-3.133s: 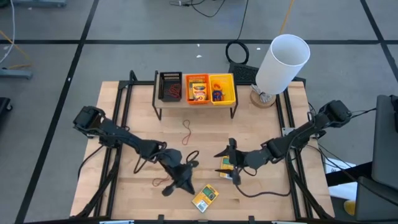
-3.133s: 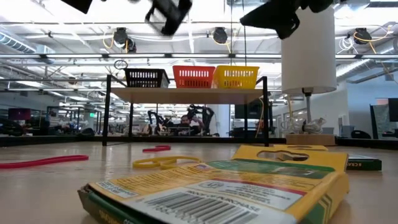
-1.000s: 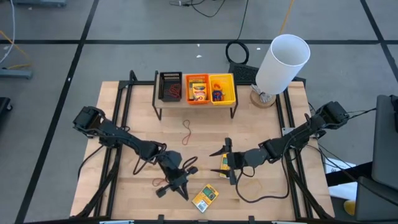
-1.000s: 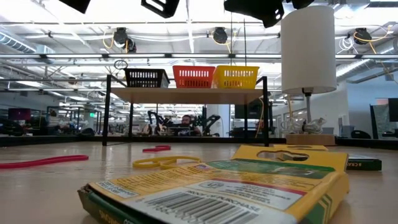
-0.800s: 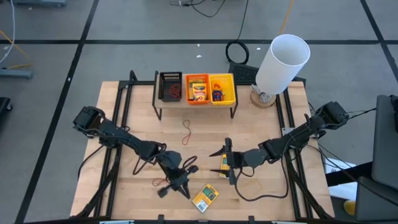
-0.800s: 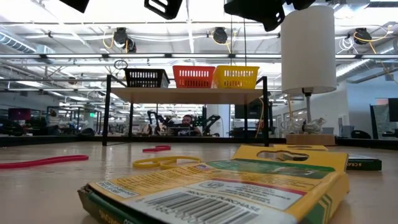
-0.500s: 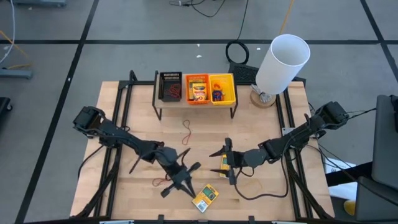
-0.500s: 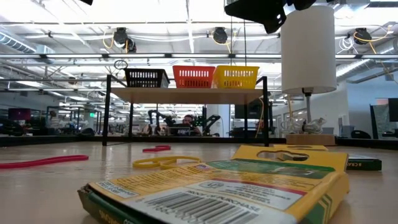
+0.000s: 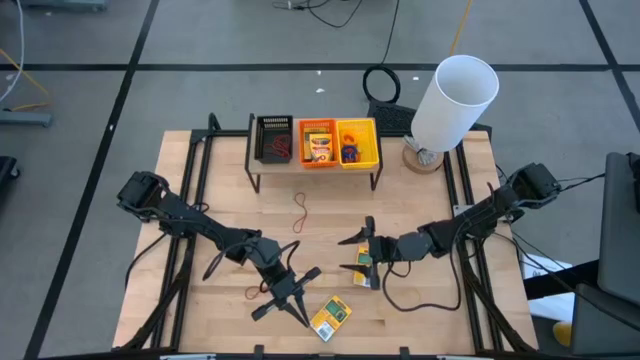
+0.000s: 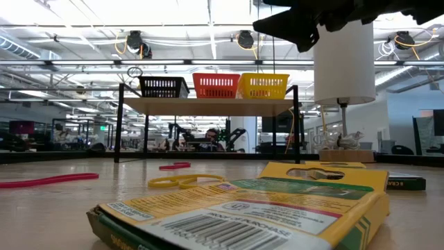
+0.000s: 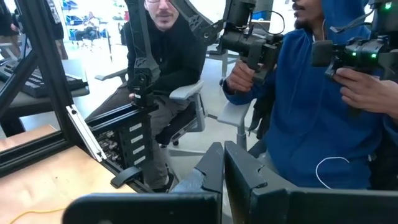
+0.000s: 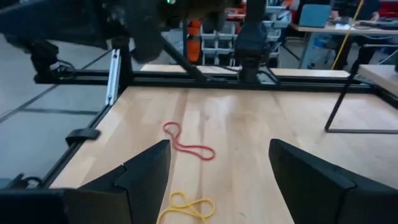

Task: Pick & Place Office Desk Supplies
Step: Put the yellow crayon box into the orange bin on the shelf

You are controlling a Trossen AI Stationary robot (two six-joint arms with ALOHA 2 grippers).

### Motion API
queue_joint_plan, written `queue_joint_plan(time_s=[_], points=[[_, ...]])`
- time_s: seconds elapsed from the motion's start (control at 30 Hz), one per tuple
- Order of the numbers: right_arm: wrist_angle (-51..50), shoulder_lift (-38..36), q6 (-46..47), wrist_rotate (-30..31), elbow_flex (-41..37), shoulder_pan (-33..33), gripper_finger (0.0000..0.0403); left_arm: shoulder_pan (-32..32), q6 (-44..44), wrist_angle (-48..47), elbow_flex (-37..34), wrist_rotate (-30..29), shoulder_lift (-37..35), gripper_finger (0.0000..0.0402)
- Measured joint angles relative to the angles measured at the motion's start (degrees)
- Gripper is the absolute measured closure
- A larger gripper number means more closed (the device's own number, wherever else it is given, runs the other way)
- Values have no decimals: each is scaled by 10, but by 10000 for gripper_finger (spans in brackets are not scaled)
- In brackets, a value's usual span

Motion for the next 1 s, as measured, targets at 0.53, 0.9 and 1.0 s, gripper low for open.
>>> queue_joint_plan(time_s=[0.53,0.9,1.0], points=[[20,0,1,-44,0,-10,141,-5,-10,-1,0,-4,0,401],[20,0,5,-44,0,-10,141,-5,6,-226,0,38,0,401],[21,0,-1,-44,0,-11,141,-4,23,-308,0,3,0,401]])
